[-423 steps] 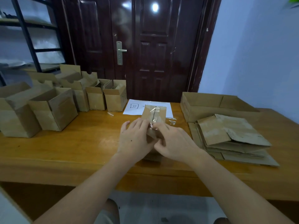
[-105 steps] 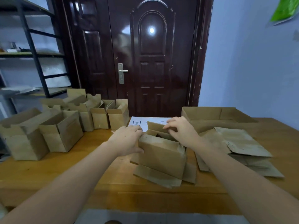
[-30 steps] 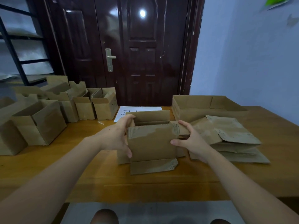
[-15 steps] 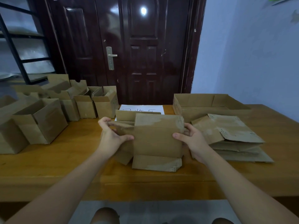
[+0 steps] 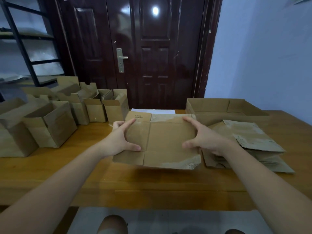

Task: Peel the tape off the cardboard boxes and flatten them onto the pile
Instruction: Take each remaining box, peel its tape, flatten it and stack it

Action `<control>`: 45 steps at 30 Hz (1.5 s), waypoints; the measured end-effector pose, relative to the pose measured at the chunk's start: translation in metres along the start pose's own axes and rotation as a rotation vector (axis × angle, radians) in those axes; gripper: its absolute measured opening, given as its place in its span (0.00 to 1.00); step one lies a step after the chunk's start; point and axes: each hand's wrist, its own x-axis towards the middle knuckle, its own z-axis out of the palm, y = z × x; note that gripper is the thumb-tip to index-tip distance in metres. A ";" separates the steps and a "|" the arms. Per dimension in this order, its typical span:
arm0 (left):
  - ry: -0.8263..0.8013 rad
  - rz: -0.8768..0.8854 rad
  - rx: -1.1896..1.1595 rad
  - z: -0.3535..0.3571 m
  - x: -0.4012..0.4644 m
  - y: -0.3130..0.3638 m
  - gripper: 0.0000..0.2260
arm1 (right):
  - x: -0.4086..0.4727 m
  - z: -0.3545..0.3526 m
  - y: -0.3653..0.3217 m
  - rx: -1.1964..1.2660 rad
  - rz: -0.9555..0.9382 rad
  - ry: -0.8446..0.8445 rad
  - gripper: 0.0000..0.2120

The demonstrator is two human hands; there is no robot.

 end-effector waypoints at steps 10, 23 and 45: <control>-0.259 -0.177 0.172 0.012 0.005 -0.018 0.57 | 0.021 0.017 0.001 -0.340 0.290 -0.273 0.63; -0.398 -0.379 0.225 0.032 0.027 -0.016 0.50 | 0.050 0.039 0.027 -0.592 0.374 -0.177 0.63; 0.006 -0.016 0.217 0.040 0.041 0.065 0.54 | -0.010 -0.047 -0.034 -0.683 0.245 0.153 0.58</control>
